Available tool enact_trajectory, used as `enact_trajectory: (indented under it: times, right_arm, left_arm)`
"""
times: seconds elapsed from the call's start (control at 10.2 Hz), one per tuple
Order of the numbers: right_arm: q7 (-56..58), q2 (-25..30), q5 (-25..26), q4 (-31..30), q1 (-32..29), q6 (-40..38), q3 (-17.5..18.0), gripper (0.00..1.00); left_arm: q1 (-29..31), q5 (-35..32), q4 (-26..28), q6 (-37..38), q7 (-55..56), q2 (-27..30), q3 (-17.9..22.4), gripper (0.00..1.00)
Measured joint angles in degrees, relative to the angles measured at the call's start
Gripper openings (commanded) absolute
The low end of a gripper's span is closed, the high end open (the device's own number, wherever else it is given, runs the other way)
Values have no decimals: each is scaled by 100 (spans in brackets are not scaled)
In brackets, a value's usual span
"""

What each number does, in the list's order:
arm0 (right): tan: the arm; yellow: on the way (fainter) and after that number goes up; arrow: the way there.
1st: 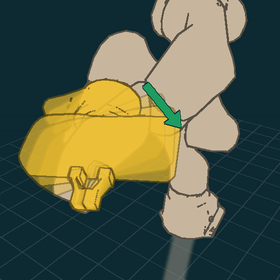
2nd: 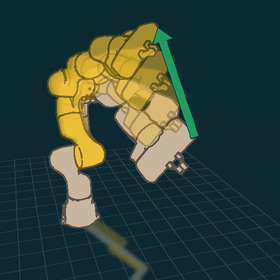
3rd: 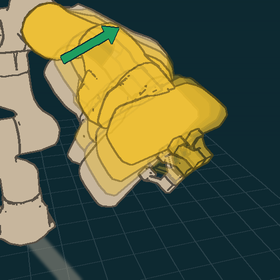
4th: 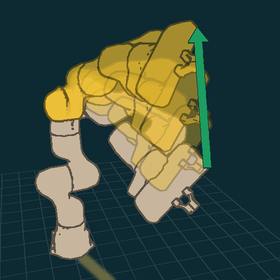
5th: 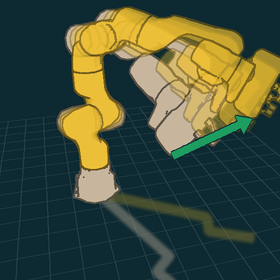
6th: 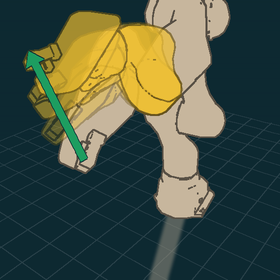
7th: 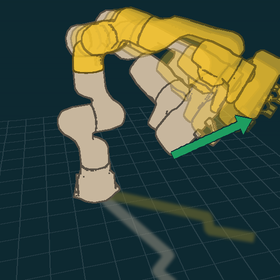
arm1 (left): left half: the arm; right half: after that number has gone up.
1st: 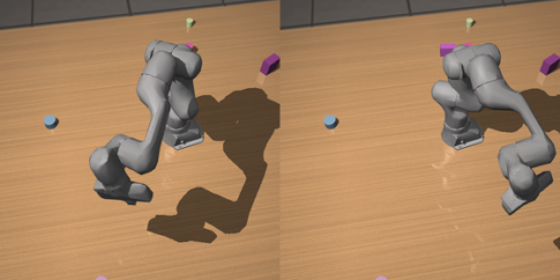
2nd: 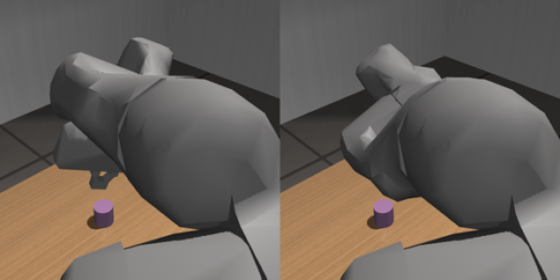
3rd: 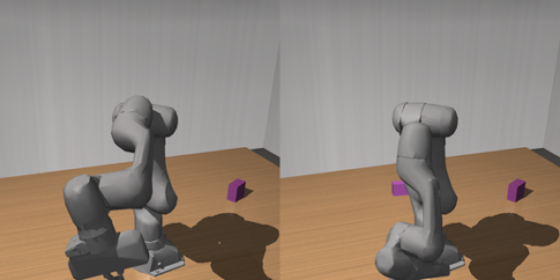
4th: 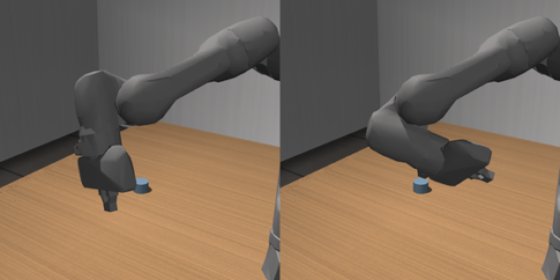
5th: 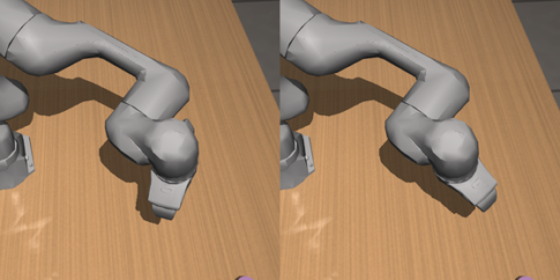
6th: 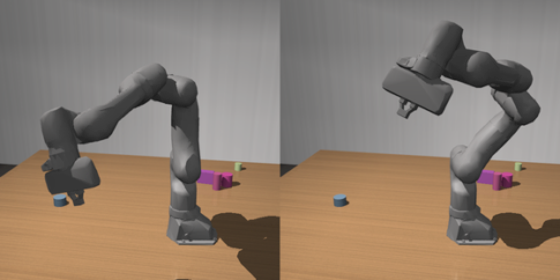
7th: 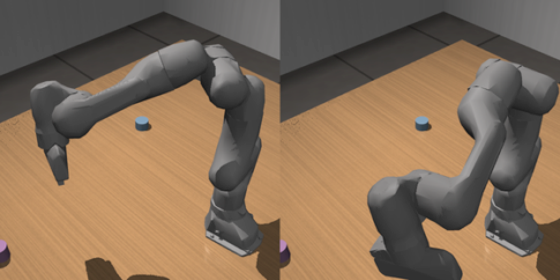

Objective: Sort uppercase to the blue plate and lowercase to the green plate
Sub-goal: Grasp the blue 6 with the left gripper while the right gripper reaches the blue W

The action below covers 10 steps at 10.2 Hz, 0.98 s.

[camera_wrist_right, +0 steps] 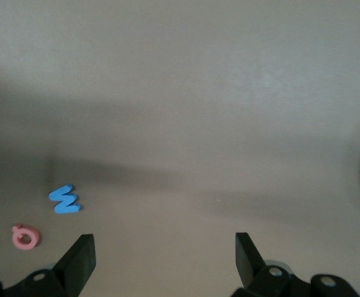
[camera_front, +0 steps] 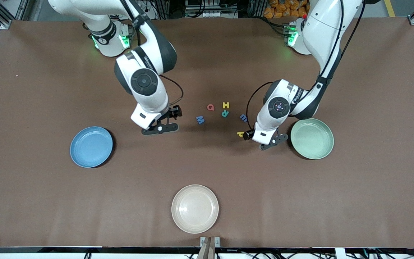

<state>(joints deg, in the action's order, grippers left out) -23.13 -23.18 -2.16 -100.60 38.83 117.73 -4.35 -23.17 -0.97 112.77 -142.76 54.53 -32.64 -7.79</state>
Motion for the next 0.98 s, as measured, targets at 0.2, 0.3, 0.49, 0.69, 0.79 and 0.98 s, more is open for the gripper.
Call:
enact_trajectory:
  times: [0.2,0.3,0.49,0.69,0.79,0.98]
  right_arm:
    - [-25,-43,0,-206,172,209,1,100]
    - [-30,-48,-3,-302,233,317,2,100]
    - [-49,-141,-25,-628,400,846,3,100]
    - [-124,-360,-170,-745,619,1279,3,100]
    - [-128,-450,-230,-746,713,1432,3,100]
    - [-140,-579,-248,-747,831,1611,3,100]
  left_arm:
    - [-8,0,4,0,3,-29,2,100]
    - [-9,-12,4,-3,3,-43,3,100]
    - [-13,-232,6,-7,44,-79,6,100]
    - [-18,-285,5,-24,61,-110,6,46]
    - [-19,-287,2,-41,74,-119,6,14]
    - [-28,-288,-36,-74,227,-118,3,0]
